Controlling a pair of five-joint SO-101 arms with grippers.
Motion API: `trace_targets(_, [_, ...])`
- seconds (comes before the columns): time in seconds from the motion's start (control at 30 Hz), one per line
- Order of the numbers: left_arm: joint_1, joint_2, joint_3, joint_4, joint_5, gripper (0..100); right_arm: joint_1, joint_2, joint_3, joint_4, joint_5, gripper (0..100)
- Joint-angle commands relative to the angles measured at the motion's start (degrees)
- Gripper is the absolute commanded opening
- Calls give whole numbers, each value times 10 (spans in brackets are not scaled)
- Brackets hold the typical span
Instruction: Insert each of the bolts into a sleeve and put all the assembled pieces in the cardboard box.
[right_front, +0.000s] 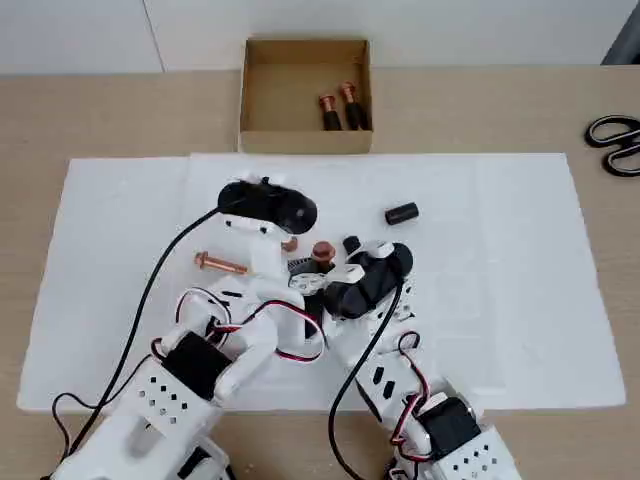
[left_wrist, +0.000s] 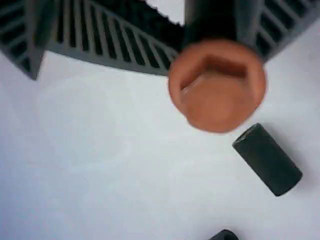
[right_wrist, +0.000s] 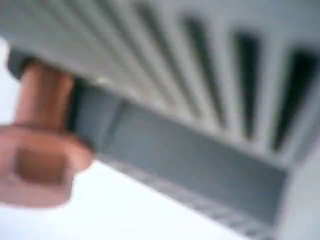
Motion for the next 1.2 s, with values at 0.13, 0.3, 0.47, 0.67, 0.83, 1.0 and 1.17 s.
trace_targets(0.13, [-14,-10,-55,33,-4,256,0,-12,-8,-2,-2,3])
trace_targets(0.3, [-35,-10,-54,38,-5,257,0,-12,-8,-2,-2,3])
trace_targets(0.47, [-37,-10,-74,81,-18,257,0,-12,-7,-2,-2,3])
trace_targets(0.67, [-73,-10,-114,121,-47,257,0,-12,-7,-2,-2,3])
trace_targets(0.83, [-160,-10,-113,157,-105,257,0,-12,-7,-2,-2,3])
trace_targets(1.0, [-258,-10,-117,208,-151,257,0,-11,3,-4,-2,3])
trace_targets(1.17, [-362,-10,-114,274,-261,257,34,-10,-9,0,-3,3])
